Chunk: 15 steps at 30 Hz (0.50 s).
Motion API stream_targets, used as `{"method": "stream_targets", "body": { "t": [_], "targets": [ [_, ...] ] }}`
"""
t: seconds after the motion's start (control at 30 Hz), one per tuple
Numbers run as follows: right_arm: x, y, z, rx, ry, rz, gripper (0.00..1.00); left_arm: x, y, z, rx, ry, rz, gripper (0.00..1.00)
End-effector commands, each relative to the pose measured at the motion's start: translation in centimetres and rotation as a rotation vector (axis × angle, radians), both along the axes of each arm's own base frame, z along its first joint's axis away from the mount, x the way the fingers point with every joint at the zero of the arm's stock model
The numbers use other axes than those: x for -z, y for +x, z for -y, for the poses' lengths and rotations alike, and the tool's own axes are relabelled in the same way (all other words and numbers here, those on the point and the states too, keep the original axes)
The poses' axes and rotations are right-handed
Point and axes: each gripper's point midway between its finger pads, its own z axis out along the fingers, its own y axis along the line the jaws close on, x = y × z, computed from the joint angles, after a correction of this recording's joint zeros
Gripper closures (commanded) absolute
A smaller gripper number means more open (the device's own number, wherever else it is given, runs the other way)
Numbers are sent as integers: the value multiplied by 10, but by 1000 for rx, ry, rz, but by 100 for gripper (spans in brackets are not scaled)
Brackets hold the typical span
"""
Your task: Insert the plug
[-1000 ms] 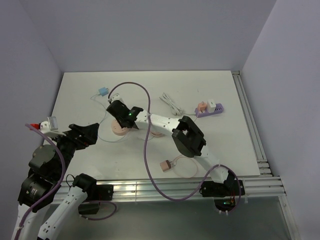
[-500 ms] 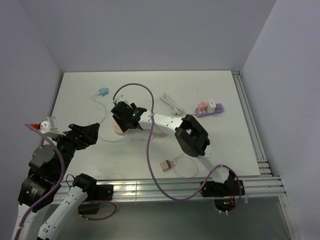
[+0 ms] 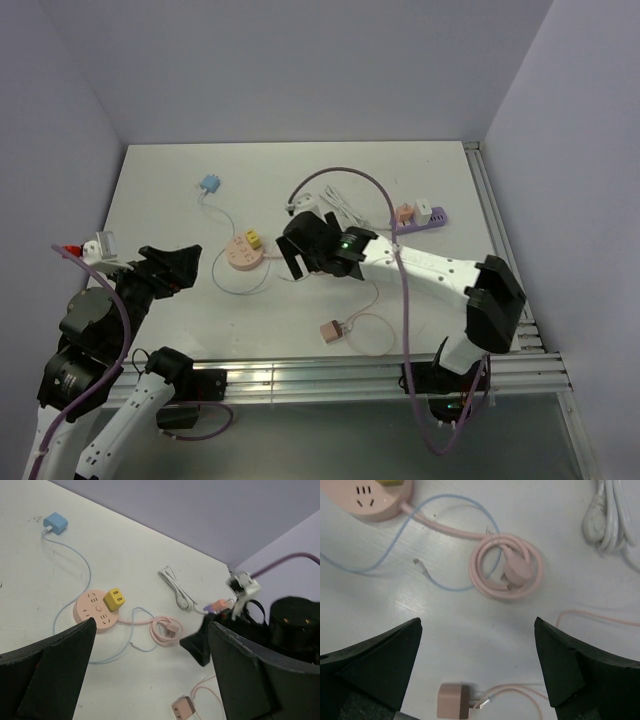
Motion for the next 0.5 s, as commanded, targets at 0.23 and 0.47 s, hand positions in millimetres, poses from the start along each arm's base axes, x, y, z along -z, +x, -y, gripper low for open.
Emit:
{"method": "stream_targets", "body": {
  "t": [0.23, 0.47],
  "targets": [
    [51, -98, 44, 18, 114, -227, 1, 5, 11, 10, 23, -9, -11, 0],
    [89, -137, 26, -48, 47, -313, 10, 9, 11, 20, 63, -38, -40, 1]
  ]
}}
